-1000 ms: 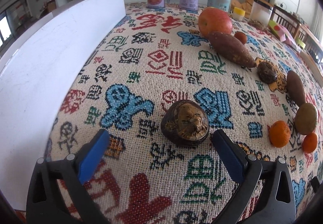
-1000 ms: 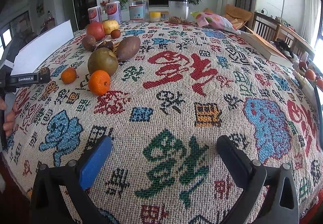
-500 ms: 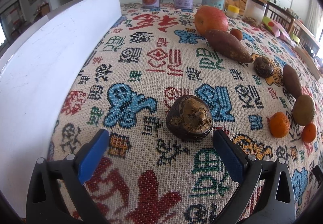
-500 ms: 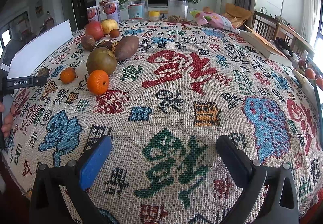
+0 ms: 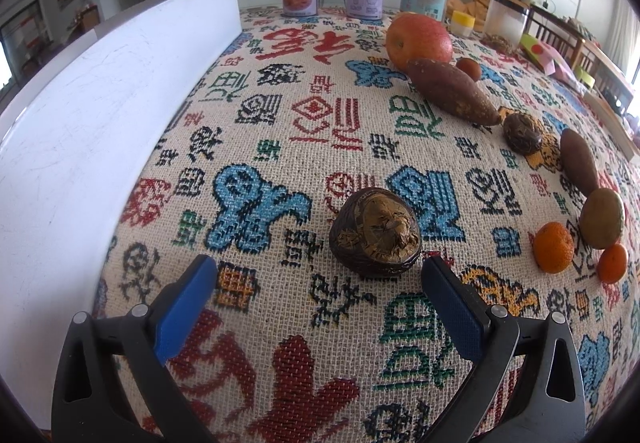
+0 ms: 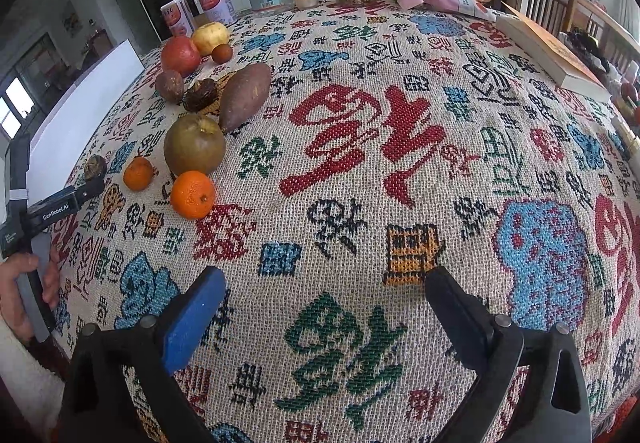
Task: Organize fruits
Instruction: 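Carry the mangosteen into the white box with the left tool while the right tool carries a sweet potato there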
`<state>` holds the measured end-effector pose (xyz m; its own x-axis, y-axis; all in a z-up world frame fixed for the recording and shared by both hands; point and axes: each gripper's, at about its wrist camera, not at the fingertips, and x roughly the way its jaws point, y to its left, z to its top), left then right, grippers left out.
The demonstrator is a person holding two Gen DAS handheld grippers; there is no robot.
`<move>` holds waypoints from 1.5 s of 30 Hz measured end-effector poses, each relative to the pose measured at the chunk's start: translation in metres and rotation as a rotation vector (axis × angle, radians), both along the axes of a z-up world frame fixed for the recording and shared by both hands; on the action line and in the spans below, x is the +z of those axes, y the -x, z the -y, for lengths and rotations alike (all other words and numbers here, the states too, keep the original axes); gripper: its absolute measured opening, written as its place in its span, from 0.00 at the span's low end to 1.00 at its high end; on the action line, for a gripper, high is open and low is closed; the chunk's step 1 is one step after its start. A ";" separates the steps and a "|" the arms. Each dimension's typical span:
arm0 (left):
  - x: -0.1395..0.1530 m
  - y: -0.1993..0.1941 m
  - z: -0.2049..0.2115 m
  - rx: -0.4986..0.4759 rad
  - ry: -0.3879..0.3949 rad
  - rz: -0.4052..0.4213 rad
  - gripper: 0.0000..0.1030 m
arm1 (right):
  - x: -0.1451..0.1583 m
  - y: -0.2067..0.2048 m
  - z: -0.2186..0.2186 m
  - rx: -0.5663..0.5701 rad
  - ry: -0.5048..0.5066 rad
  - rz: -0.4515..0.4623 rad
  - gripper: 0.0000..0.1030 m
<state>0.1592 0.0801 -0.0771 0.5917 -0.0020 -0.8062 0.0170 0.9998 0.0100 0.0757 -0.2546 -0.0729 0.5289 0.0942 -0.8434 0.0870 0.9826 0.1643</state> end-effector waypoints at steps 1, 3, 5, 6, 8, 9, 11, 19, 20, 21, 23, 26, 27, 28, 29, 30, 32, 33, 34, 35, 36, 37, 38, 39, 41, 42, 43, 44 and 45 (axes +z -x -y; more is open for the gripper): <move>0.000 0.000 0.000 0.000 0.001 0.000 1.00 | 0.006 -0.012 0.004 -0.006 -0.032 0.002 0.83; 0.000 0.001 -0.001 -0.004 0.011 0.001 0.99 | 0.018 -0.041 0.008 -0.008 -0.104 0.002 0.80; 0.003 0.002 -0.006 -0.033 0.051 -0.002 0.99 | 0.025 -0.076 0.006 0.006 -0.176 -0.025 0.79; 0.005 0.004 -0.009 -0.055 0.077 -0.005 0.98 | 0.026 -0.093 0.002 0.015 -0.203 -0.040 0.77; 0.008 0.005 -0.016 -0.084 0.126 -0.013 0.98 | 0.024 -0.129 -0.009 0.036 -0.224 -0.096 0.77; 0.010 0.005 -0.018 -0.089 0.137 -0.015 0.98 | 0.020 -0.145 -0.016 0.042 -0.224 -0.133 0.77; 0.013 0.004 -0.015 -0.103 0.140 -0.012 0.97 | 0.010 -0.167 -0.031 0.057 -0.219 -0.211 0.77; 0.012 -0.018 0.008 -0.124 0.057 -0.030 0.43 | -0.005 -0.201 -0.067 0.094 -0.032 -0.268 0.40; 0.013 -0.017 0.008 -0.112 0.044 -0.013 0.43 | -0.005 -0.202 -0.064 0.089 -0.046 -0.272 0.40; 0.014 -0.015 0.008 -0.098 0.040 -0.006 0.42 | -0.004 -0.202 -0.060 0.085 -0.055 -0.276 0.39; 0.024 -0.009 -0.001 -0.062 0.096 0.011 0.42 | 0.001 -0.199 -0.052 0.077 -0.069 -0.258 0.39; 0.060 0.008 -0.026 -0.008 0.223 0.060 0.42 | 0.029 -0.192 -0.039 0.066 -0.066 -0.169 0.39; 0.077 0.015 -0.035 0.009 0.261 0.085 0.42 | 0.042 -0.191 -0.041 0.076 -0.055 -0.138 0.39; 0.097 0.023 -0.047 0.028 0.296 0.111 0.42 | 0.058 -0.190 -0.046 0.097 -0.047 -0.106 0.39; 0.116 0.030 -0.060 0.047 0.325 0.138 0.42 | 0.073 -0.190 -0.054 0.126 -0.046 -0.078 0.39; 0.133 0.036 -0.073 0.066 0.342 0.162 0.42 | 0.087 -0.189 -0.068 0.161 -0.054 -0.052 0.39; 0.165 0.048 -0.104 0.118 0.345 0.210 0.42 | 0.114 -0.188 -0.107 0.244 -0.092 -0.008 0.39; 0.177 0.052 -0.121 0.148 0.331 0.225 0.42 | 0.126 -0.185 -0.131 0.293 -0.121 0.009 0.39; 0.184 0.054 -0.136 0.177 0.315 0.230 0.42 | 0.135 -0.184 -0.156 0.344 -0.152 0.021 0.39; 0.189 0.054 -0.152 0.211 0.296 0.230 0.42 | 0.142 -0.180 -0.186 0.401 -0.191 0.029 0.39; 0.189 0.054 -0.170 0.252 0.269 0.224 0.42 | 0.147 -0.178 -0.215 0.455 -0.230 0.031 0.39; 0.186 0.053 -0.187 0.297 0.241 0.210 0.42 | 0.151 -0.174 -0.245 0.506 -0.267 0.031 0.39; 0.179 0.050 -0.203 0.338 0.223 0.186 0.42 | 0.154 -0.168 -0.276 0.562 -0.306 0.027 0.39; 0.170 0.048 -0.218 0.372 0.212 0.159 0.42 | 0.154 -0.164 -0.306 0.612 -0.343 0.018 0.39; 0.149 0.045 -0.241 0.426 0.189 0.101 0.42 | 0.152 -0.157 -0.361 0.691 -0.391 0.002 0.39; 0.137 0.043 -0.249 0.442 0.178 0.073 0.42 | 0.149 -0.154 -0.387 0.723 -0.397 -0.004 0.39; 0.128 0.043 -0.254 0.454 0.167 0.051 0.43 | 0.144 -0.152 -0.408 0.743 -0.395 -0.011 0.39; 0.119 0.044 -0.258 0.463 0.159 0.032 0.43 | 0.137 -0.151 -0.429 0.758 -0.385 -0.021 0.40; 0.112 0.045 -0.261 0.467 0.158 0.018 0.43 | 0.130 -0.149 -0.446 0.766 -0.367 -0.030 0.40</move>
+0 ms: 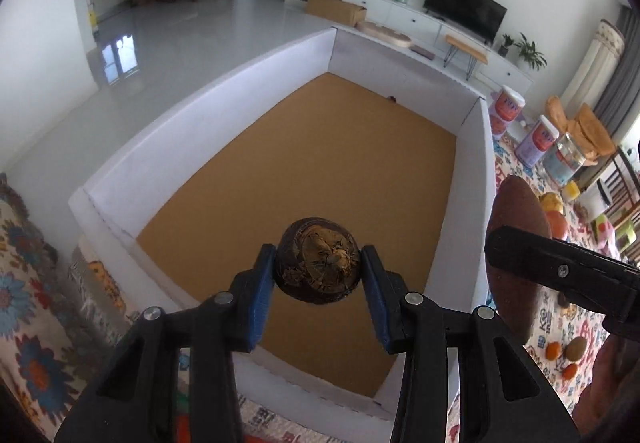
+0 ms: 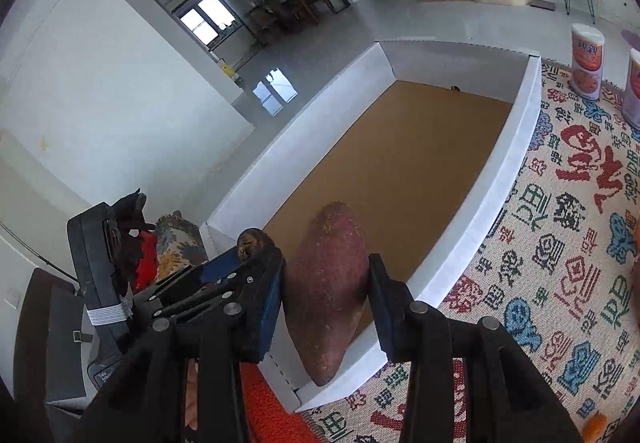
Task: Organize fruits
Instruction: 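Carry the mangosteen into the white box with the left tool while the right tool carries a sweet potato there, then open both tools to release the fruits in the box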
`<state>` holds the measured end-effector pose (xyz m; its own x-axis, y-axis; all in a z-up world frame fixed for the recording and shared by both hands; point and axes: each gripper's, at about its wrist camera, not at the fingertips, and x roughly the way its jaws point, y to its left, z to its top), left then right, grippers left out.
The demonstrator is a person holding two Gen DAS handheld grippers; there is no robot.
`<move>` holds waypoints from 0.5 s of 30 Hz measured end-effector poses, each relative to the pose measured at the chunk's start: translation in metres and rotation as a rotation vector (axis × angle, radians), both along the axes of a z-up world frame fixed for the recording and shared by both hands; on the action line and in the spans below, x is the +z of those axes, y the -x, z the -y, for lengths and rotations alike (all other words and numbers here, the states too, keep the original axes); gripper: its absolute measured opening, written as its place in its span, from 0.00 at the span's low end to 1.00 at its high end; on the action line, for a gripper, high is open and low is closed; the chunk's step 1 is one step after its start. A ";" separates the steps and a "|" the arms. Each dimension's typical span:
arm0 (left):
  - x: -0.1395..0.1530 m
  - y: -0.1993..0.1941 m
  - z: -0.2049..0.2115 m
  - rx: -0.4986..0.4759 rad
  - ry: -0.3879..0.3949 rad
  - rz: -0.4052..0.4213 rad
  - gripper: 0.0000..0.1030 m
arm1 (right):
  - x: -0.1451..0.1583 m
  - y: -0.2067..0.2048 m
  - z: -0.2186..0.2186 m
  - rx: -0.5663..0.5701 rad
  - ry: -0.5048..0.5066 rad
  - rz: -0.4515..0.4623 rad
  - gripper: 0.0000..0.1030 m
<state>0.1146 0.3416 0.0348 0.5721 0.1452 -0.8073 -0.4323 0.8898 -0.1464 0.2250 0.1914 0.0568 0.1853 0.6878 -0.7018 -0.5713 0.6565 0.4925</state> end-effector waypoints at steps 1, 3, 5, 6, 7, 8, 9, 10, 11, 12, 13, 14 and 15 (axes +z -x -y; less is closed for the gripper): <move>-0.006 0.001 -0.002 0.003 0.005 -0.009 0.43 | -0.009 0.001 -0.013 0.005 0.021 -0.003 0.40; -0.014 0.005 -0.003 0.007 -0.004 -0.009 0.45 | -0.029 0.001 -0.030 0.006 0.071 -0.020 0.40; -0.016 0.007 -0.003 0.010 -0.036 -0.008 0.58 | -0.044 0.004 -0.041 0.007 0.111 -0.024 0.40; -0.015 0.008 -0.002 0.010 -0.052 -0.004 0.69 | -0.048 0.005 -0.044 0.003 0.117 -0.020 0.40; -0.014 0.009 0.000 0.010 -0.069 0.008 0.76 | -0.054 0.002 -0.044 -0.007 0.118 -0.015 0.40; -0.011 0.011 0.003 0.011 -0.087 0.021 0.77 | -0.055 0.002 -0.042 -0.017 0.105 -0.012 0.41; -0.008 0.013 0.007 0.010 -0.101 0.035 0.78 | -0.055 0.001 -0.038 -0.028 0.093 -0.007 0.45; -0.005 0.015 0.011 0.004 -0.109 0.051 0.79 | -0.051 0.002 -0.031 -0.043 0.083 0.009 0.49; -0.001 0.018 0.018 -0.008 -0.111 0.071 0.80 | -0.046 0.003 -0.021 -0.058 0.074 0.035 0.51; 0.003 0.022 0.025 -0.024 -0.111 0.095 0.83 | -0.040 0.005 -0.010 -0.073 0.068 0.068 0.53; 0.007 0.025 0.036 -0.043 -0.111 0.115 0.85 | -0.032 0.008 0.002 -0.089 0.067 0.103 0.56; 0.009 0.026 0.048 -0.067 -0.112 0.132 0.85 | -0.026 0.012 0.015 -0.105 0.065 0.133 0.57; 0.012 0.029 0.063 -0.101 -0.110 0.150 0.85 | -0.020 0.014 0.032 -0.124 0.066 0.161 0.59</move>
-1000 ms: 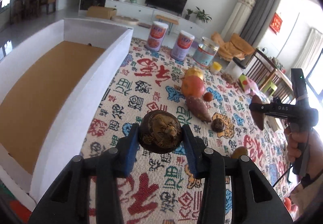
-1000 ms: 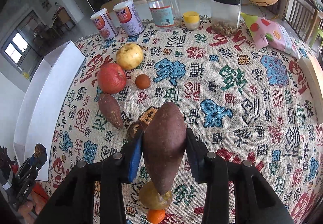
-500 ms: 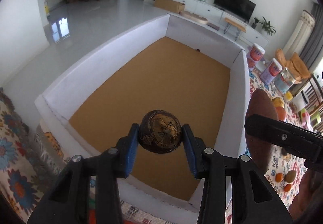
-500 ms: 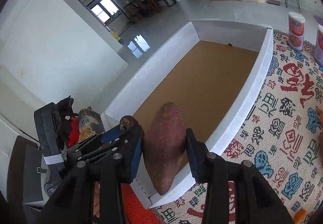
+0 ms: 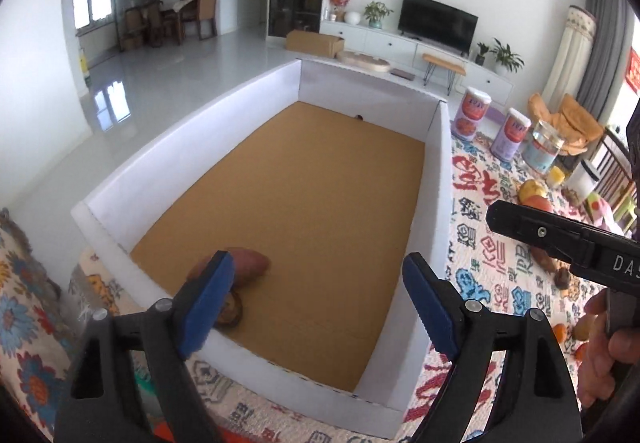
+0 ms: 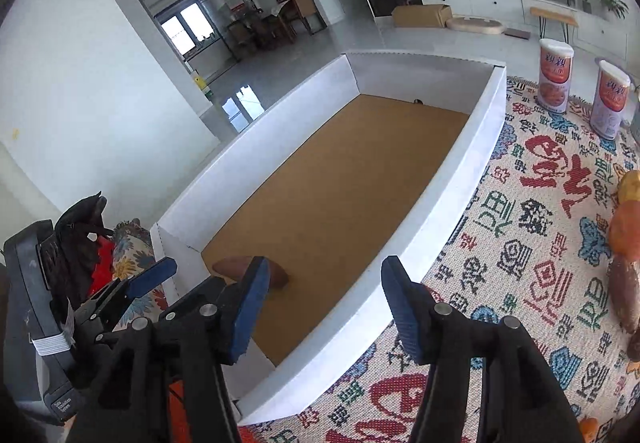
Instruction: Organize fruits
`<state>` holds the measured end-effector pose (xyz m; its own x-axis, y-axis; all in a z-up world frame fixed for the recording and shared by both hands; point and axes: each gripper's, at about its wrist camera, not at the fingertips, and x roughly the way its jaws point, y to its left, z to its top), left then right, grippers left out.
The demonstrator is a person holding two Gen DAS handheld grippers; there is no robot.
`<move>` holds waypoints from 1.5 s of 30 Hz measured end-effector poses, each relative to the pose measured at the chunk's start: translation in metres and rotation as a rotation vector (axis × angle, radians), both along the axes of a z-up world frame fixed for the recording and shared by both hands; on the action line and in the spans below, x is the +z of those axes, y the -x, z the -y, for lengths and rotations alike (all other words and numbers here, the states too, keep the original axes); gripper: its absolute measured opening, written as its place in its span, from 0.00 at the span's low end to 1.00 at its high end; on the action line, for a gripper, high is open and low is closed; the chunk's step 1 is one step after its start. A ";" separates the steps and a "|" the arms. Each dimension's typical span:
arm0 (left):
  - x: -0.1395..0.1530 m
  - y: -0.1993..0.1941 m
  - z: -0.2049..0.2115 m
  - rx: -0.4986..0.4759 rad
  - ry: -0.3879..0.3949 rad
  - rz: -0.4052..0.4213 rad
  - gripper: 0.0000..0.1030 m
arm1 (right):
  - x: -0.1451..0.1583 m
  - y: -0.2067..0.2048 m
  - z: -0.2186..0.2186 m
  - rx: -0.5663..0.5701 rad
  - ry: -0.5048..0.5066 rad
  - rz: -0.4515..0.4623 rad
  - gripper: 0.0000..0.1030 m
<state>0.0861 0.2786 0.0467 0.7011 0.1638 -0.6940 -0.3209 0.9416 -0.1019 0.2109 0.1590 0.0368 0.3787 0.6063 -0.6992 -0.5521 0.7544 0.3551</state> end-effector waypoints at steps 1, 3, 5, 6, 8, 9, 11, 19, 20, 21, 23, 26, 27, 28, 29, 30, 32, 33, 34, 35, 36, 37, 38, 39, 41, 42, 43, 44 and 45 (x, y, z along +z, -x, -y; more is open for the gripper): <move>0.001 0.001 0.016 -0.036 0.001 0.011 0.86 | 0.002 0.002 0.017 -0.021 0.006 0.024 0.61; 0.002 0.002 0.053 -0.118 0.012 0.032 0.88 | 0.007 0.007 0.061 -0.080 0.029 0.067 0.62; -0.002 0.001 0.092 -0.208 0.036 0.040 0.89 | 0.006 0.013 0.114 -0.148 0.057 0.105 0.63; -0.006 0.001 0.109 -0.249 0.049 0.038 0.90 | 0.004 0.018 0.141 -0.185 0.078 0.121 0.63; -0.019 -0.004 0.148 -0.333 0.070 0.012 0.91 | -0.003 0.029 0.196 -0.265 0.119 0.146 0.63; -0.029 -0.009 0.164 -0.367 0.074 -0.012 0.91 | -0.009 0.037 0.227 -0.308 0.145 0.159 0.66; -0.049 -0.019 0.192 -0.417 0.073 -0.057 0.91 | -0.021 0.052 0.282 -0.396 0.218 0.190 0.71; -0.106 -0.049 0.217 -0.382 -0.042 -0.127 0.91 | -0.097 0.099 0.444 -0.677 0.386 0.092 0.74; -0.109 -0.053 0.214 -0.376 -0.048 -0.132 0.91 | -0.103 0.102 0.452 -0.696 0.387 0.076 0.74; -0.111 -0.055 0.212 -0.369 -0.055 -0.136 0.91 | -0.107 0.101 0.459 -0.710 0.386 0.065 0.74; -0.118 -0.055 0.208 -0.360 -0.065 -0.156 0.91 | -0.115 0.100 0.465 -0.728 0.385 0.044 0.74; -0.121 -0.056 0.206 -0.357 -0.065 -0.154 0.92 | -0.116 0.097 0.466 -0.732 0.374 0.035 0.78; -0.122 -0.057 0.207 -0.357 -0.072 -0.158 0.92 | -0.117 0.095 0.466 -0.734 0.382 0.027 0.82; -0.123 -0.058 0.208 -0.358 -0.079 -0.160 0.93 | -0.119 0.095 0.465 -0.737 0.389 0.021 0.87; -0.123 -0.058 0.209 -0.359 -0.083 -0.163 0.94 | -0.119 0.095 0.465 -0.740 0.394 0.017 0.89; -0.123 -0.059 0.210 -0.359 -0.085 -0.165 0.94 | -0.121 0.097 0.464 -0.746 0.403 0.013 0.92; -0.123 -0.061 0.210 -0.357 -0.083 -0.169 0.96 | -0.122 0.096 0.465 -0.755 0.405 0.004 0.96; -0.124 -0.061 0.209 -0.356 -0.081 -0.170 0.96 | -0.122 0.095 0.467 -0.758 0.402 -0.002 0.98; -0.124 -0.061 0.210 -0.356 -0.081 -0.171 0.97 | -0.123 0.095 0.468 -0.759 0.400 -0.007 1.00; -0.124 -0.062 0.210 -0.356 -0.083 -0.171 0.97 | -0.123 0.095 0.468 -0.759 0.400 -0.006 1.00; -0.124 -0.062 0.210 -0.356 -0.082 -0.171 0.97 | -0.123 0.095 0.467 -0.759 0.402 -0.006 1.00; -0.124 -0.061 0.210 -0.356 -0.081 -0.171 0.97 | -0.123 0.095 0.468 -0.759 0.402 -0.006 1.00; -0.124 -0.062 0.210 -0.355 -0.081 -0.171 0.97 | -0.123 0.095 0.467 -0.759 0.402 -0.006 1.00; -0.125 -0.062 0.210 -0.355 -0.081 -0.172 0.98 | -0.123 0.095 0.467 -0.759 0.402 -0.006 1.00; -0.125 -0.062 0.210 -0.355 -0.081 -0.171 0.98 | -0.123 0.095 0.468 -0.759 0.402 -0.006 1.00; -0.125 -0.062 0.210 -0.355 -0.081 -0.171 0.98 | -0.123 0.095 0.468 -0.759 0.402 -0.006 1.00; -0.125 -0.062 0.210 -0.356 -0.081 -0.171 0.98 | -0.123 0.095 0.468 -0.759 0.402 -0.006 1.00; -0.125 -0.062 0.210 -0.355 -0.081 -0.171 0.98 | -0.123 0.095 0.468 -0.759 0.401 -0.006 1.00; -0.125 -0.062 0.210 -0.355 -0.081 -0.171 0.98 | -0.123 0.095 0.468 -0.759 0.401 -0.006 1.00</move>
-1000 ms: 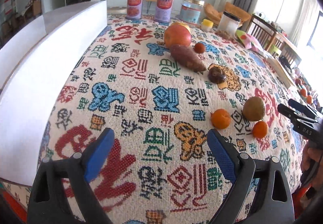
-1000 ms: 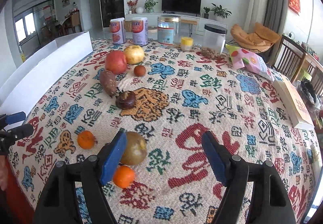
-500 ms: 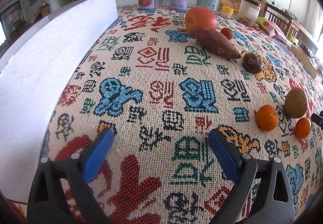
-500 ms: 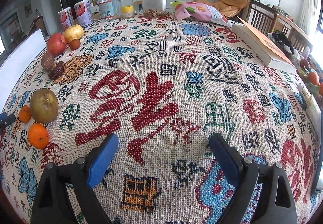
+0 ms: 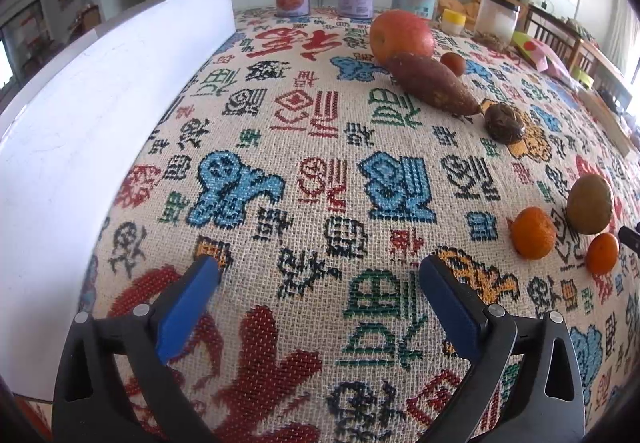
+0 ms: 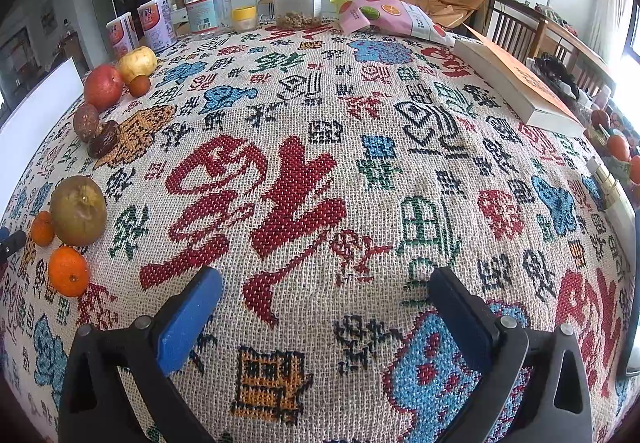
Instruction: Organize fruits
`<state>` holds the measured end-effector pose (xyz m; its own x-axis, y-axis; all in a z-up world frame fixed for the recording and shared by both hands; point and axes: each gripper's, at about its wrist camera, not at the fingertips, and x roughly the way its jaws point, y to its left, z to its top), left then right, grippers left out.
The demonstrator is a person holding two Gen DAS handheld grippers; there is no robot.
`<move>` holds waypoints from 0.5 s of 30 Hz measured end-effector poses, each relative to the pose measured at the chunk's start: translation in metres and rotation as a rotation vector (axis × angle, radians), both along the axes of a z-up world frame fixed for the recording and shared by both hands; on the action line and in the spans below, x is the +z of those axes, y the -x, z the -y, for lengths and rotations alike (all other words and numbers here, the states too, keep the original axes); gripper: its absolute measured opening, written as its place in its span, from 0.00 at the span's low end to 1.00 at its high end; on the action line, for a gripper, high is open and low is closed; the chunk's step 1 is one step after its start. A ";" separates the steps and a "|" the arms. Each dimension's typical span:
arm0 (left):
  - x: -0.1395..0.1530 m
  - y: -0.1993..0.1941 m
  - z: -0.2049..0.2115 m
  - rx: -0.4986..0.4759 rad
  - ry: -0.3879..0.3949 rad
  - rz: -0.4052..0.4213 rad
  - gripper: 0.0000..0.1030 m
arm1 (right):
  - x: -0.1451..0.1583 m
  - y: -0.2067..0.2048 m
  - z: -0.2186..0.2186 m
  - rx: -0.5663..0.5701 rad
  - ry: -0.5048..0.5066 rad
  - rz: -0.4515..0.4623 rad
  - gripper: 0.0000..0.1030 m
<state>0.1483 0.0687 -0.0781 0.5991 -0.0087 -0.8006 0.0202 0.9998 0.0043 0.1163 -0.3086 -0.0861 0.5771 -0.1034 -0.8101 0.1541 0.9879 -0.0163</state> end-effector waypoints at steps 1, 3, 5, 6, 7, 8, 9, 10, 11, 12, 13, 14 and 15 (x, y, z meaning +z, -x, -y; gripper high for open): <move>0.000 0.000 0.000 0.000 0.000 0.000 0.98 | 0.000 0.000 0.000 0.000 0.000 0.000 1.00; 0.000 0.000 0.000 -0.001 0.000 0.000 0.98 | 0.000 0.000 0.000 0.000 0.000 0.000 1.00; 0.000 0.000 0.000 -0.001 0.000 0.000 0.99 | 0.000 0.000 0.000 0.000 -0.001 0.000 1.00; 0.000 0.000 0.000 -0.001 0.000 0.000 0.99 | 0.000 0.000 0.000 0.000 -0.001 0.000 1.00; 0.000 0.000 0.000 -0.001 0.000 0.000 0.99 | 0.000 0.000 0.000 0.000 -0.001 0.000 1.00; 0.000 0.000 0.000 -0.001 0.000 0.000 0.99 | 0.000 0.000 0.000 0.000 -0.001 0.000 1.00; 0.000 0.000 0.000 -0.001 -0.001 0.000 0.99 | 0.000 0.000 0.000 0.000 -0.001 0.000 1.00; 0.000 0.000 0.000 -0.001 -0.001 0.000 0.99 | 0.000 0.000 0.000 0.000 -0.001 0.000 1.00; 0.000 0.000 0.000 -0.001 -0.001 0.000 0.99 | 0.000 0.000 0.000 0.000 -0.001 0.000 1.00; 0.000 0.000 0.000 -0.001 -0.001 0.000 0.99 | 0.000 0.000 0.000 0.000 -0.001 0.000 1.00; 0.000 0.000 0.000 -0.001 -0.001 0.000 0.99 | 0.000 0.000 0.000 0.000 -0.001 0.000 1.00; 0.000 0.000 0.000 -0.001 -0.001 0.000 0.99 | 0.000 0.000 0.000 0.000 -0.001 0.000 1.00; 0.000 0.000 0.000 -0.001 -0.001 0.000 0.99 | 0.000 0.000 0.000 0.000 -0.001 0.000 1.00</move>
<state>0.1481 0.0690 -0.0777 0.5993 -0.0087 -0.8005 0.0214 0.9998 0.0051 0.1162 -0.3085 -0.0858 0.5774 -0.1021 -0.8101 0.1539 0.9880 -0.0149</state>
